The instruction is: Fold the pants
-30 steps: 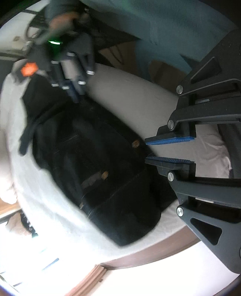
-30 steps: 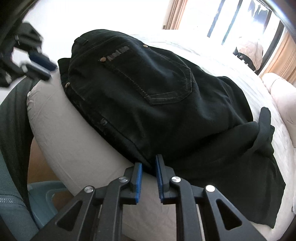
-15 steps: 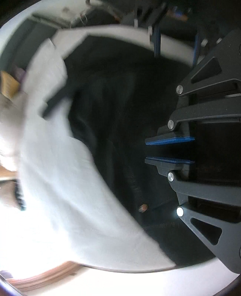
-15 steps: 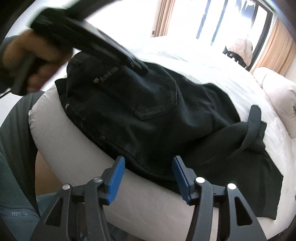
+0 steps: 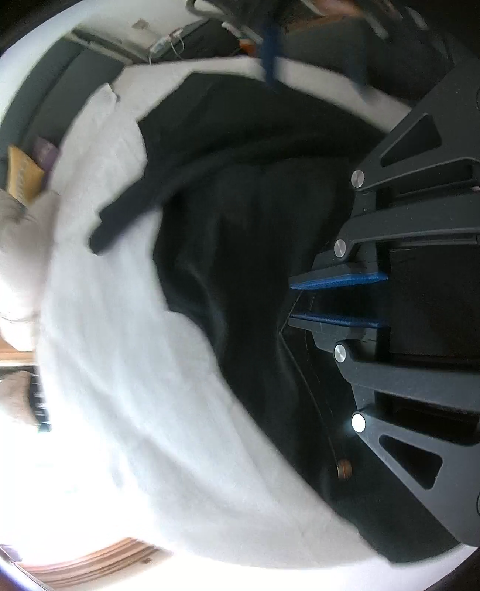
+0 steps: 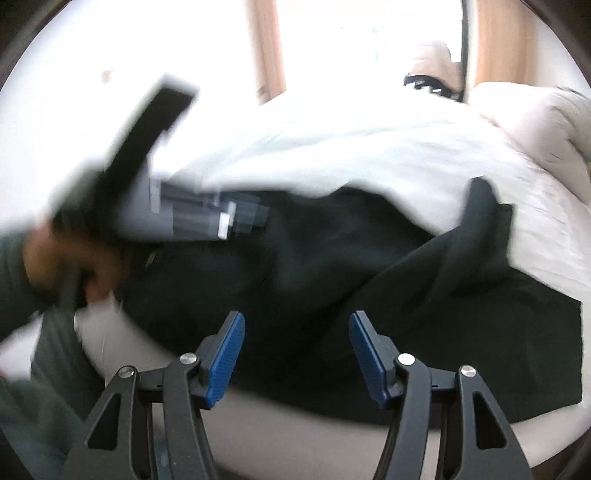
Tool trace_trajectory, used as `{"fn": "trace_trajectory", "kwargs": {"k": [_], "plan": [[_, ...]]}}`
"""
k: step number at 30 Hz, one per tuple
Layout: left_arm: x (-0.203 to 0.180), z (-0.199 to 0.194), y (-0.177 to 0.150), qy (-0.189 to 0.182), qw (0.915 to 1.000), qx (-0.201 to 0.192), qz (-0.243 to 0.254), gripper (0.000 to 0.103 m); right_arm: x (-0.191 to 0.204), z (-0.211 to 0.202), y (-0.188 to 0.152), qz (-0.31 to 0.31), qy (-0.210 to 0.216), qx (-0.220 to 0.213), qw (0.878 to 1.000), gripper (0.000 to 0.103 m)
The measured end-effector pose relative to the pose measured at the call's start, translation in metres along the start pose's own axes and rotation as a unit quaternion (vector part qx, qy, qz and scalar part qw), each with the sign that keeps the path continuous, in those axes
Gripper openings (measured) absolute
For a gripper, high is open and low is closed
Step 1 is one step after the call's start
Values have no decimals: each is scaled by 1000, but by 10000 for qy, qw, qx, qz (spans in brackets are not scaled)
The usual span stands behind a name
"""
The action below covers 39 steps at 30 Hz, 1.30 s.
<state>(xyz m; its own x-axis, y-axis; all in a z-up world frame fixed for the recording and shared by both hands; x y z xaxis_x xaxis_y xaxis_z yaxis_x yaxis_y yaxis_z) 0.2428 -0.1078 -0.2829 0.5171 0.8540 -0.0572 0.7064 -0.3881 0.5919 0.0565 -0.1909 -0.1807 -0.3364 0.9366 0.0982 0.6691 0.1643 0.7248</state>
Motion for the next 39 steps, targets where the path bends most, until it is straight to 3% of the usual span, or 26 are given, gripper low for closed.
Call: {"fn": "trace_trajectory", "kwargs": {"k": [1,3,5,7,9,10,12,15,20,21,27,32,39], "plan": [[2,22,-12,0,9995,314,-70,13,-16,-1,11,194,-68,-49,9998,62],[5,32,-12,1,9996,54,-275,13,-46,-1,27,414,-308,-95,9986,62],[1,25,-1,107,9993,127,-327,13,-77,2,46,495,-603,-147,9968,62],[-9,6,13,-144,9991,-205,-343,13,-111,5,68,637,-776,-282,9945,62],[-15,-1,29,-148,9981,-518,-301,13,-147,16,92,967,-782,-358,9916,62],[-15,6,27,-126,9984,-452,-317,13,-160,21,102,1134,-743,-367,9901,62],[-15,40,10,-197,9988,50,-450,13,-196,40,121,1669,-553,-361,9838,56],[2,51,6,-651,9929,-248,-962,13,-240,70,138,2430,-195,-266,9695,53],[9,56,7,-900,9887,-218,-1177,13,-295,116,136,3242,-229,56,9457,51],[19,44,-4,-903,9888,-229,-1169,13,-302,125,134,3340,-329,149,9419,51],[26,33,-11,-949,9880,-270,-1185,13,-324,163,127,3364,-667,461,9382,51],[30,26,-18,-962,9880,-314,-1166,13,-349,171,112,4106,-376,355,9104,51],[28,18,-20,-919,9889,-340,-1120,13,-352,183,90,4510,6,411,8916,51]]}}
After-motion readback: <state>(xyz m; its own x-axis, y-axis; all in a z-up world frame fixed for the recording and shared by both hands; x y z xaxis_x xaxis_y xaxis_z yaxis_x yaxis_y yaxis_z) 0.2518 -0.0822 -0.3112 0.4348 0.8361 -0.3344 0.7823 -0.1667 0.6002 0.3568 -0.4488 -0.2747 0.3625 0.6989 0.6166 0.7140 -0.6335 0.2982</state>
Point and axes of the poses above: each gripper's, at about its wrist camera, not at the fingertips, and z roughly the way its jaws point, x to its left, y to its top, the point moved 7 cm from there along z, roughly the way its jaws point, and after that the axes turned 8 degrees about -x, right-handed, at the moved point
